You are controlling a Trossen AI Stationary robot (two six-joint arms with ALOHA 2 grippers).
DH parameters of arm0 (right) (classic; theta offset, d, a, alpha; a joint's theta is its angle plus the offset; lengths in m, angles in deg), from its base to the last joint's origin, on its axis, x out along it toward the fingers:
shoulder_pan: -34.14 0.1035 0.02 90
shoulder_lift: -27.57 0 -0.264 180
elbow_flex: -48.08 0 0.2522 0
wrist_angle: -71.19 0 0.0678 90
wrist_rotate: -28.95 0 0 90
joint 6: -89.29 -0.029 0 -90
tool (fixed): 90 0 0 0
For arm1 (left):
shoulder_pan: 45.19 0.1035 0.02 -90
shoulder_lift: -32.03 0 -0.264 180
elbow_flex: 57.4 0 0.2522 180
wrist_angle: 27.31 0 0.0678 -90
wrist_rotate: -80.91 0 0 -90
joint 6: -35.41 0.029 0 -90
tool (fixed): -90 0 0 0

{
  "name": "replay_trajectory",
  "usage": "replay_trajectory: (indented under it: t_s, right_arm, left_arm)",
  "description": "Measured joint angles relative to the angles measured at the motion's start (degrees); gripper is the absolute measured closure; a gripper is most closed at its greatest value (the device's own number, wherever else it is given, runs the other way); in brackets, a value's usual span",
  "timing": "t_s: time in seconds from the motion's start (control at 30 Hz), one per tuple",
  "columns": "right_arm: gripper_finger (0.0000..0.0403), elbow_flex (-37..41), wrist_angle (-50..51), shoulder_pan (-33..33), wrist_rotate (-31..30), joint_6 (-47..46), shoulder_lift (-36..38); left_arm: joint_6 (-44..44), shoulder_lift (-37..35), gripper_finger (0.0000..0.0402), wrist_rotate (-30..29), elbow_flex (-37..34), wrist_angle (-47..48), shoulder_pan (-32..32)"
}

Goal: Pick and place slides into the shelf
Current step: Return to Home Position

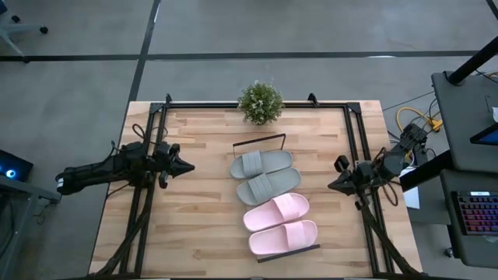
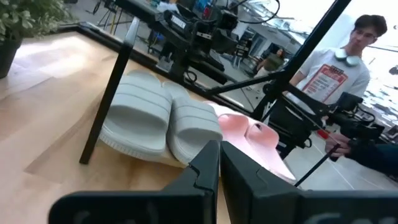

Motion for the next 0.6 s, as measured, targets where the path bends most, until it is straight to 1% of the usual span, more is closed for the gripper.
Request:
replay_trajectory:
  t_s: [0.1,0.17,0.33,0.43,0.6]
  right_arm:
    - [0.0394,0.0,2.96,0.0,-0.89,-3.25,-0.02]
    - [0.0394,0.0,3.07,0.0,-0.9,-4.26,-0.02]
    - [0.0394,0.0,3.06,0.02,-0.92,-2.44,-0.11]
    - [0.0394,0.0,3.04,0.02,-0.92,-2.46,-0.11]
    - [0.0394,0.0,3.05,0.04,-0.92,-2.46,-0.09]
  left_arm:
    - [0.04,0.01,0.0402,0.1,-0.03,0.39,0.02]
    - [0.12,-0.03,0.0402,0.11,-0.03,0.35,0.02]
    - [-1.67,-0.16,0.0402,0.67,-0.03,0.21,0.02]
    - [-4.31,-0.67,0.0402,0.7,-0.01,-0.68,0.02]
    - [-4.54,-0.43,0.0402,0.69,-0.01,-0.5,0.06]
